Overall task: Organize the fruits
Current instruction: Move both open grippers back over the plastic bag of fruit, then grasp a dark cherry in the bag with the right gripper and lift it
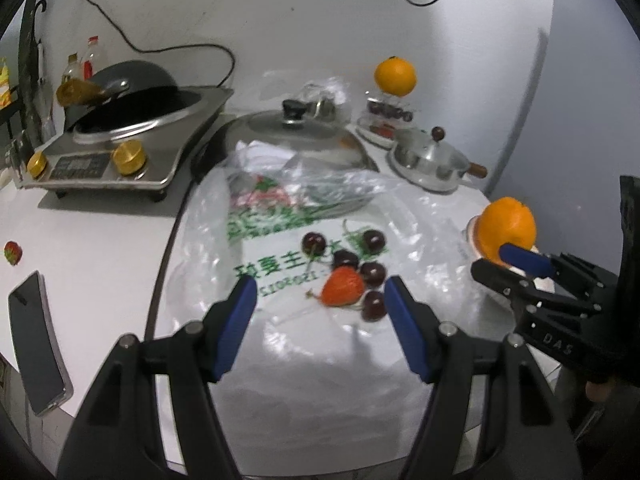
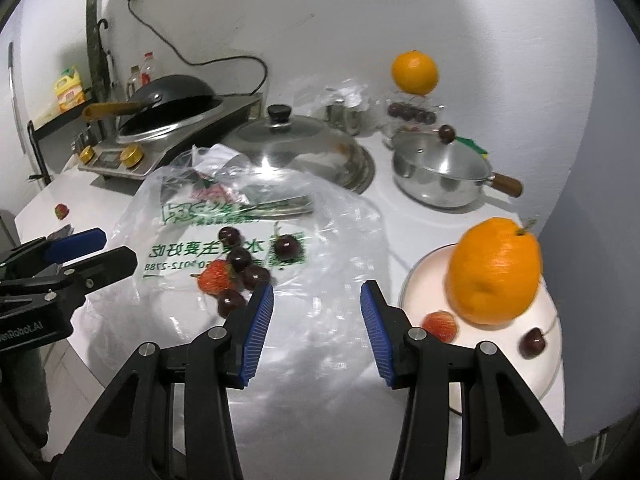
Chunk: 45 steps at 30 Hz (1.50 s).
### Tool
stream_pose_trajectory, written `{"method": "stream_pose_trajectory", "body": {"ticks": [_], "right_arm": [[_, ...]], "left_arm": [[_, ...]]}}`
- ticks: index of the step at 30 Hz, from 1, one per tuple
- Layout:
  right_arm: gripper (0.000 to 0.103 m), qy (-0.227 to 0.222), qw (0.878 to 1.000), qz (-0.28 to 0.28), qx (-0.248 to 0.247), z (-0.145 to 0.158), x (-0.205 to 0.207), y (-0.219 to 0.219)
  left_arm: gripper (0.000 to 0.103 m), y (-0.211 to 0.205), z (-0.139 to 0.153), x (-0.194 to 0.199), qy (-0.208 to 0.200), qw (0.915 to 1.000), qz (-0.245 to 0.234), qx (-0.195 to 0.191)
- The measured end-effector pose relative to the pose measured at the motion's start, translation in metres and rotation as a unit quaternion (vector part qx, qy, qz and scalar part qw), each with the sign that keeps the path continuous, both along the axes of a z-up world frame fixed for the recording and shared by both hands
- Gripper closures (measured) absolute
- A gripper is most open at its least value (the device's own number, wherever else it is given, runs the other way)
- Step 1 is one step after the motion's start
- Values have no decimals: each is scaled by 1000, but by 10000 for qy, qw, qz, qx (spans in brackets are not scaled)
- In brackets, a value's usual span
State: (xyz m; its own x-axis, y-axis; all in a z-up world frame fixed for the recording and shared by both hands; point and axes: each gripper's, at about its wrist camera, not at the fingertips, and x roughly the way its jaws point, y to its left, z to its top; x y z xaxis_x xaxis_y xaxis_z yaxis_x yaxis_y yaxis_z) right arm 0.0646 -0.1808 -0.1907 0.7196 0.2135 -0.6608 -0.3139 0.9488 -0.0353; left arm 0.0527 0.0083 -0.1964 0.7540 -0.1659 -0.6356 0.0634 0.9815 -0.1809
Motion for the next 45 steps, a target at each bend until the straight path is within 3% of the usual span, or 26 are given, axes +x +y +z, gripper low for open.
{"method": "stream_pose_trajectory", "body": {"ticks": [16, 23, 37, 45], "right_arm": [[55, 408, 9981, 468, -56, -29, 18, 53], [55, 729, 9958, 558, 38, -52, 27, 64], [55, 892, 9938, 660, 16, -67, 34, 72], [73, 845, 9942, 669, -28, -66, 32, 70]], "left_arm": [[35, 31, -14, 1, 113, 9998, 143, 43], [35, 44, -21, 0, 190, 9994, 278, 76], [35, 49, -23, -1, 272, 9989, 361, 156], [35, 48, -22, -3, 269, 9988, 379, 160]]}}
